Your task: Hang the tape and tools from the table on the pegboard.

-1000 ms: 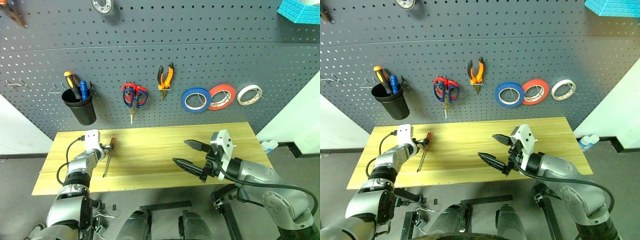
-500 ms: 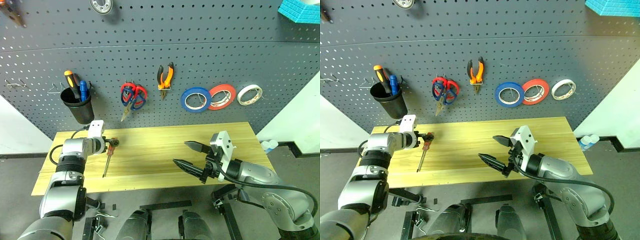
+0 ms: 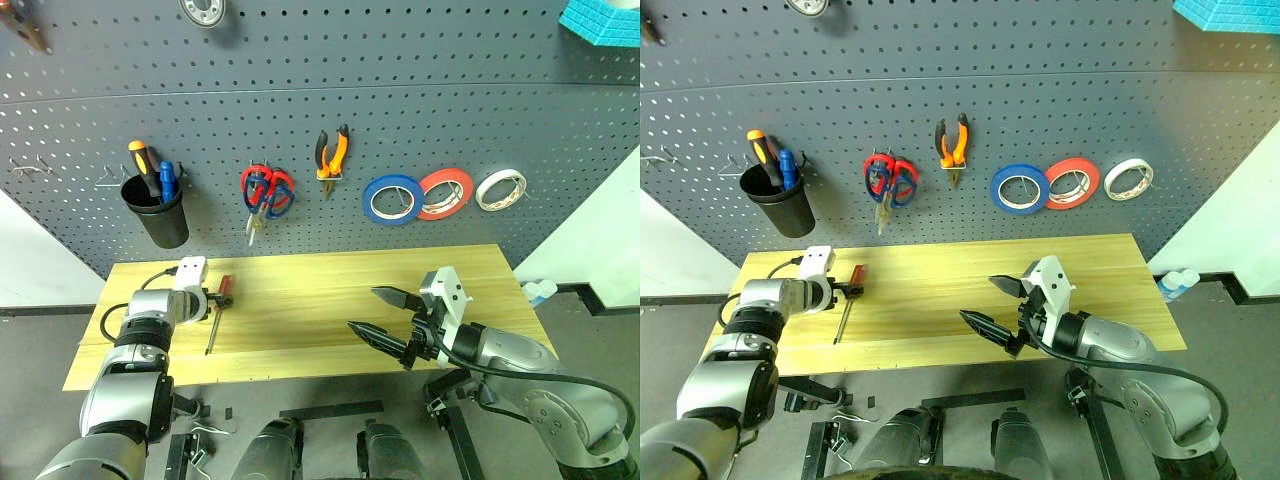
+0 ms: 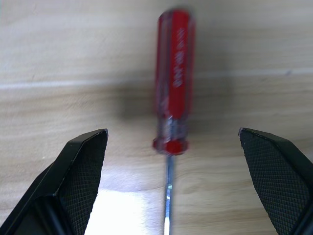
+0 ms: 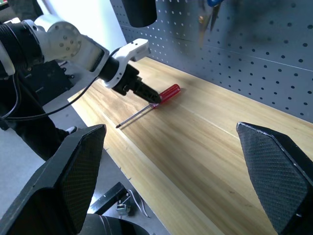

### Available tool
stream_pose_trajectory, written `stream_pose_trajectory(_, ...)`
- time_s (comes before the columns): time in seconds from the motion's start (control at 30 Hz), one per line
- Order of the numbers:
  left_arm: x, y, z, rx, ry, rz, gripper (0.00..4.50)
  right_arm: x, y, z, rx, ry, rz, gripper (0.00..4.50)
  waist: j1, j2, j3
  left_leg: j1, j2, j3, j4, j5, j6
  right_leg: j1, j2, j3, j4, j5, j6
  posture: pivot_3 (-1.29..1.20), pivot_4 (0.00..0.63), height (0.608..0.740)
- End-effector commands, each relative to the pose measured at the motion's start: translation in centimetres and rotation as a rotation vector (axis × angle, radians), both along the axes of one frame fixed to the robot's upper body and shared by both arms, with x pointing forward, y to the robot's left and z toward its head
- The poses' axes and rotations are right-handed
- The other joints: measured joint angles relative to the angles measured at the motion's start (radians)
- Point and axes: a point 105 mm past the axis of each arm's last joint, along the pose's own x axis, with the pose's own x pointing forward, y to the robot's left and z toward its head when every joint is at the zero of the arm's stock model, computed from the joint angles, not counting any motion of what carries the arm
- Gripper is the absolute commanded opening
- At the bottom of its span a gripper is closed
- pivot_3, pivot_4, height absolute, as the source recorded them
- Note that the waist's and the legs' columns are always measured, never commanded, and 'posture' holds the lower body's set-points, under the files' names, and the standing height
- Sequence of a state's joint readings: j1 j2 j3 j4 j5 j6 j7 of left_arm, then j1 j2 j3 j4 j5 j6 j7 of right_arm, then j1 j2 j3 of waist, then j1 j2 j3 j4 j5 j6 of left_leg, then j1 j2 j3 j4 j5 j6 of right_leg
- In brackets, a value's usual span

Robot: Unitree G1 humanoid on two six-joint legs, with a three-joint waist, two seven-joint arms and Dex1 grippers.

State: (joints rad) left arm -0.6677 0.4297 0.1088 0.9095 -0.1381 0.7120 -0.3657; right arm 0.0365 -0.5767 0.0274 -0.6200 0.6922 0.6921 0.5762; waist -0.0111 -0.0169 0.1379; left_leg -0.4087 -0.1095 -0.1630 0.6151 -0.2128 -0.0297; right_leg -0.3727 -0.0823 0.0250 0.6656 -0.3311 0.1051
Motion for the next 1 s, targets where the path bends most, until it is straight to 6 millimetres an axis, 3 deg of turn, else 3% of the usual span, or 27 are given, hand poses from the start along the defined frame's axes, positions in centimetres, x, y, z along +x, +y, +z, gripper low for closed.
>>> stream_pose_trajectory(0.03,1.1,0.0,1.0,0.021,-0.058,-0.01,4.48,-0.6,0.6,1.1,0.016,-0.041,0.025,4.5,0.0,-0.001,0.001,0.0,0.0,0.0,0.0,0.0,0.0,0.0,0.0,0.0,0.0,0.0,0.0,-0.03,0.14,0.74)
stream_pose_trajectory(0.33,1.6,-0.8,0.8,0.019,-0.066,-0.029,4.48,-1.0,0.5,0.9,0.013,-0.028,0.021,4.5,-0.001,-0.003,0.002,0.0,0.0,0.0,0.0,0.0,0.0,0.0,0.0,0.0,0.0,0.0,0.0,-0.03,0.15,0.74)
stream_pose_trajectory(0.8,0.9,0.4,-0.3,0.06,-0.04,-0.004,4.48,-1.3,0.5,0.7,0.011,-0.014,0.014,4.5,-0.001,-0.005,0.004,0.0,0.0,0.0,-0.001,0.0,0.0,0.0,0.0,0.0,0.0,0.0,0.0,-0.04,0.163,0.74)
stream_pose_trajectory(1.0,0.8,0.3,-0.5,0.062,-0.036,-0.009,2.72,-1.5,0.5,0.7,0.011,-0.01,0.013,4.5,-0.002,-0.007,0.008,0.0,0.0,0.0,-0.001,0.0,0.0,0.0,0.0,0.0,0.0,0.0,0.0,-0.04,0.171,0.74)
